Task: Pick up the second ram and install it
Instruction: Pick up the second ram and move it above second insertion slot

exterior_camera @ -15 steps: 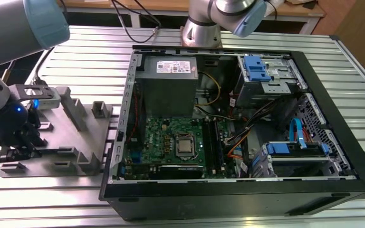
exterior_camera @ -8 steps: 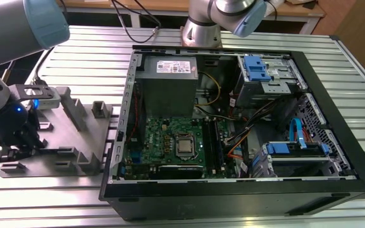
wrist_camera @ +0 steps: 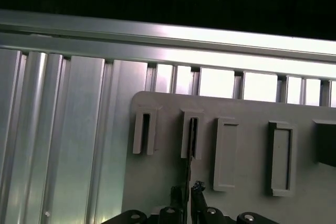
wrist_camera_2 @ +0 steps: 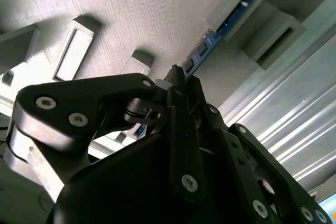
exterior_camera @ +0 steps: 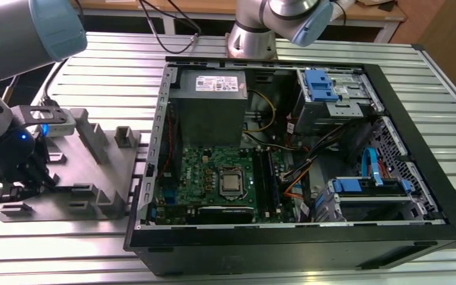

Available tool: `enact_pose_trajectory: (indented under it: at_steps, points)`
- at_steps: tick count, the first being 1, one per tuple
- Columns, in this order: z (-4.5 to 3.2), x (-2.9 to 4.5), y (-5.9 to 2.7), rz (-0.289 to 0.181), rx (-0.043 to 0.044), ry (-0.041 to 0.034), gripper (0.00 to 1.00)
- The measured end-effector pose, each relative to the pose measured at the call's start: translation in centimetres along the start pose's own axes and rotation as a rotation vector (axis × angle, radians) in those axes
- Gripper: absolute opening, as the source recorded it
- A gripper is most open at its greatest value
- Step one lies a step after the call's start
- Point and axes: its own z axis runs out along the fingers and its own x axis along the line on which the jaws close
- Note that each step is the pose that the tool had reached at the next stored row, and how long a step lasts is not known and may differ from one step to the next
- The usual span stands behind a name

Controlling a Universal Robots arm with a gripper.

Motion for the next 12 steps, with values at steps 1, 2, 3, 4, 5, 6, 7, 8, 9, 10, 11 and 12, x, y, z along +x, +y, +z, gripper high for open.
enact_pose_trajectory:
  at_steps: [1, 2, 3, 4, 5, 6, 7, 8, 9, 10, 11, 12]
  points:
    - [0.00, 0.00, 0.00, 0.001, 0.0000, -0.0002, 0.18]
    - [-0.02, 0.00, 0.00, 0.001, -0.0001, -0.0008, 0.18]
    - [-0.03, 0.00, 0.01, 0.002, -0.0002, -0.0008, 0.18]
    - [-0.03, -0.01, 0.00, 0.004, -0.0001, -0.0010, 0.18]
    - [-0.03, 0.00, 0.00, 0.006, 0.0000, -0.0010, 0.18]
    - [-0.02, 0.00, 0.00, 0.007, 0.0000, -0.0011, 0.18]
    - [-0.03, 0.00, 0.00, 0.007, 0.0000, -0.0011, 0.18]
    - [-0.03, 0.00, 0.00, 0.007, 0.0000, -0.0011, 0.18]
    - [-0.03, 0.00, 0.00, 0.007, 0.0000, -0.0011, 0.18]
    - [-0.03, 0.00, 0.00, 0.007, 0.0000, -0.0011, 0.18]
    - [-0.03, 0.00, 0.00, 0.007, 0.0001, -0.0011, 0.18]
    - [-0.02, 0.00, 0.00, 0.007, 0.0001, -0.0011, 0.18]
